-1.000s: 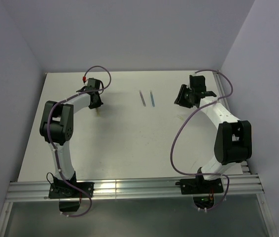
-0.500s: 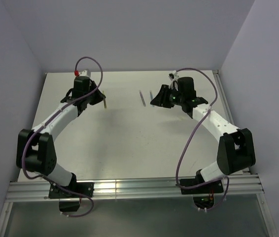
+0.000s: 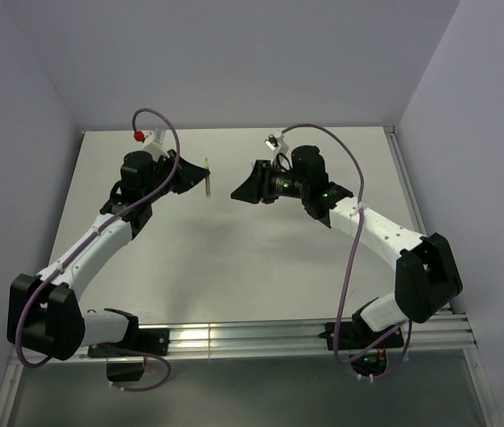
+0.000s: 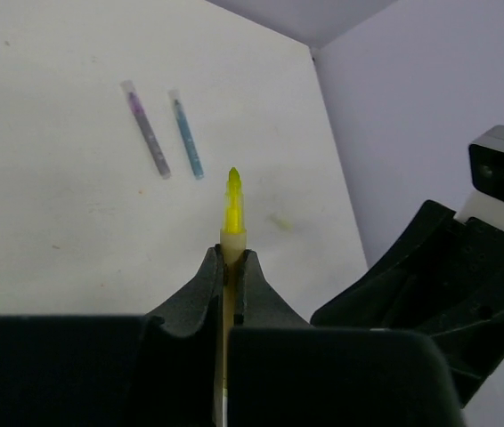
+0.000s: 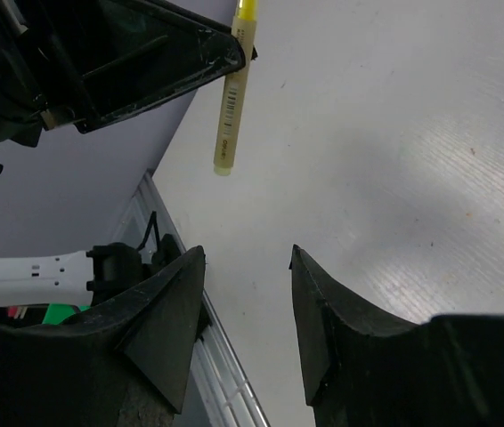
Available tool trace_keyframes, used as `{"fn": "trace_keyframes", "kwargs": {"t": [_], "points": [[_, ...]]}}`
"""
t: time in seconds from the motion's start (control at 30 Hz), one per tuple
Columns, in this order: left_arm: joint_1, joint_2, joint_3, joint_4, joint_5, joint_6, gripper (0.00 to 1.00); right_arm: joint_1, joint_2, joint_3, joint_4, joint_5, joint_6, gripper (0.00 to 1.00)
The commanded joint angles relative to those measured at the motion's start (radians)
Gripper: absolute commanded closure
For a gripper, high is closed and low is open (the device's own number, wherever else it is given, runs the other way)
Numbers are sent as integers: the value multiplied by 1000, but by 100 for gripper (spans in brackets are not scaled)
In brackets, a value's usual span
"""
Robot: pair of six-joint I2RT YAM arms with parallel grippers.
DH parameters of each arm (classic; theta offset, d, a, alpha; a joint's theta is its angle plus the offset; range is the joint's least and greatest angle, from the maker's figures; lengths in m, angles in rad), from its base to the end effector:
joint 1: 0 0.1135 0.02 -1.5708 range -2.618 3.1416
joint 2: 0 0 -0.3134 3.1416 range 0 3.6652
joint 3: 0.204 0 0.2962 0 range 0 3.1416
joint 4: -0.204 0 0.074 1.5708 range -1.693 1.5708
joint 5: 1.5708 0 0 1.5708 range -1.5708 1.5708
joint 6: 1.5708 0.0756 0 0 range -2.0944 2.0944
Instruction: Insert the pens into the pen caps
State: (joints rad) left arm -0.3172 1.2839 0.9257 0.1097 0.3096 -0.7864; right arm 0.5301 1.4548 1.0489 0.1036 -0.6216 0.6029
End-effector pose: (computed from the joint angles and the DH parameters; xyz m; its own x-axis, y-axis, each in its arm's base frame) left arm 0.3401 -0.1359 0.3327 -0.5740 -0.5211 -0.6317 0.2427 0.6285 -0.7390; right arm 0.3256 0.2419 0.3251 -0.7166 0.1143 -0.6880 -0.5880 0.4315 0.6841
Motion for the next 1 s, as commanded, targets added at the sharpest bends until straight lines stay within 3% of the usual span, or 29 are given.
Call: {"fn": "trace_keyframes", "kwargs": {"t": [0.0, 0.43, 0.97], "points": [[-13, -50, -16, 126, 57, -46, 100, 22, -21, 49, 85, 16, 15, 48], [-56, -109, -117, 297, 125, -83, 100, 50, -37, 66, 91, 100, 9, 49], [-72, -129, -156, 321, 189, -85, 100, 41, -70, 105, 100, 120, 20, 49]]}}
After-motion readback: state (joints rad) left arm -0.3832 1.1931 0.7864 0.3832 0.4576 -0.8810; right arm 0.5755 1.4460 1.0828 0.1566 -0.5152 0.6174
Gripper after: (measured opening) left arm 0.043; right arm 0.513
